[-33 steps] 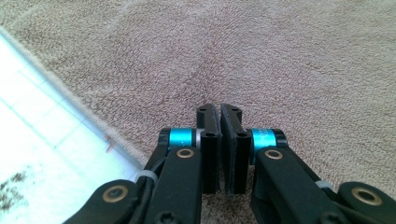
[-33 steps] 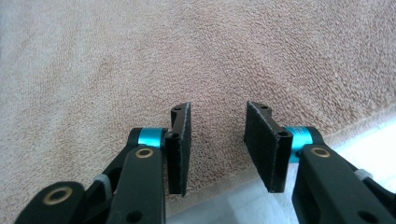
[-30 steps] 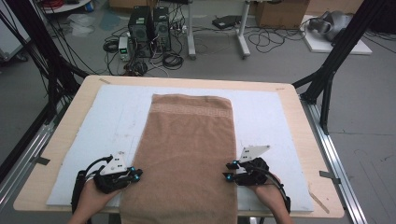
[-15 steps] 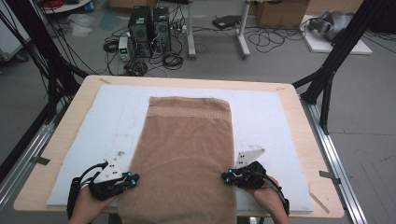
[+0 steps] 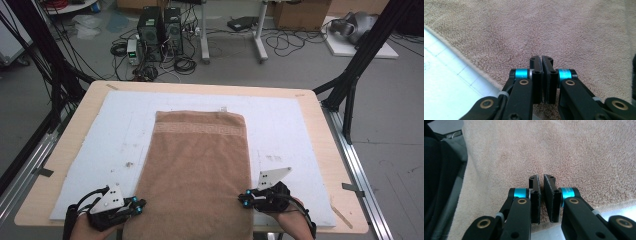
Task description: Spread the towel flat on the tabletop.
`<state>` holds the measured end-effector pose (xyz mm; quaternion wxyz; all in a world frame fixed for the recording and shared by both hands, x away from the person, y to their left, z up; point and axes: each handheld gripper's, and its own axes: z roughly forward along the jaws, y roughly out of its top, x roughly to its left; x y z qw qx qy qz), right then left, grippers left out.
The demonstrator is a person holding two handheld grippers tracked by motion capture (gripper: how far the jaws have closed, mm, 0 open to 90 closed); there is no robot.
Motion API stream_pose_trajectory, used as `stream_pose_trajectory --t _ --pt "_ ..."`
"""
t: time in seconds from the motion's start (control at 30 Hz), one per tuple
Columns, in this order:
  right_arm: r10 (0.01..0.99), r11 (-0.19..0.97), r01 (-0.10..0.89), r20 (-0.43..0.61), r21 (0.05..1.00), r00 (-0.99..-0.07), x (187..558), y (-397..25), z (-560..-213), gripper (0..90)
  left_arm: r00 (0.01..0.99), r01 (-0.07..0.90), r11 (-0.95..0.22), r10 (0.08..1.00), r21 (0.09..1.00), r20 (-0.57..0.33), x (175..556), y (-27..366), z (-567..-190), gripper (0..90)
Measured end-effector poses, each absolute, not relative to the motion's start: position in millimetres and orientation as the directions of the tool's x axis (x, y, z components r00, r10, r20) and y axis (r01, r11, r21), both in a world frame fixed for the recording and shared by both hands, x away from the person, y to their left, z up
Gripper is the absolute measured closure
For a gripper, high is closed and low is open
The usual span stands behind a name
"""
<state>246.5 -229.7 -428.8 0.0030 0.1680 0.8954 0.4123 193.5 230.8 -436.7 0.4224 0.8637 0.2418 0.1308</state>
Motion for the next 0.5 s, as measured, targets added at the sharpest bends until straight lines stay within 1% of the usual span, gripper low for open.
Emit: stream_pose_trajectory --t 0.07,0.1,0.17,0.2,0.23,0.3,0.37,0.43,0.5 --pt "0.306 0.591 0.301 0.137 0.748 -0.942 247.5 -229.4 -427.3 79.8 0.845 0.313 -0.514 0.534 0.798 0.013 194.7 231.7 -435.5 85.6" --pt "0.313 0.586 0.304 0.137 0.751 -0.940 248.0 -229.4 -426.9 76.4 0.843 0.314 -0.503 0.538 0.805 0.008 196.1 232.7 -434.4 83.6" --pt "0.314 0.570 0.310 0.147 0.761 -0.938 250.7 -229.9 -426.2 74.4 0.830 0.321 -0.482 0.558 0.815 0.003 198.5 233.4 -432.7 73.0" --pt "0.321 0.565 0.311 0.144 0.764 -0.936 251.5 -230.0 -425.9 72.8 0.827 0.323 -0.480 0.562 0.816 0.004 199.8 233.6 -432.1 69.1" --pt "0.325 0.560 0.315 0.146 0.767 -0.934 252.3 -230.2 -425.8 71.0 0.821 0.324 -0.476 0.570 0.818 0.006 201.5 233.7 -431.7 67.1" --pt "0.349 0.543 0.330 0.150 0.772 -0.925 254.7 -231.6 -425.7 63.6 0.807 0.333 -0.466 0.590 0.820 0.008 207.0 234.9 -431.1 62.8" --pt "0.367 0.527 0.346 0.160 0.776 -0.916 257.0 -233.2 -425.7 61.1 0.797 0.345 -0.446 0.604 0.826 -0.006 211.6 235.7 -430.3 58.9" --pt "0.387 0.504 0.355 0.161 0.788 -0.908 259.6 -234.9 -425.1 54.3 0.788 0.348 -0.432 0.615 0.832 -0.010 215.3 235.3 -428.8 55.6" --pt "0.402 0.475 0.368 0.175 0.799 -0.899 262.2 -235.9 -423.9 51.7 0.782 0.348 -0.418 0.623 0.839 -0.015 219.5 233.3 -426.8 53.0"
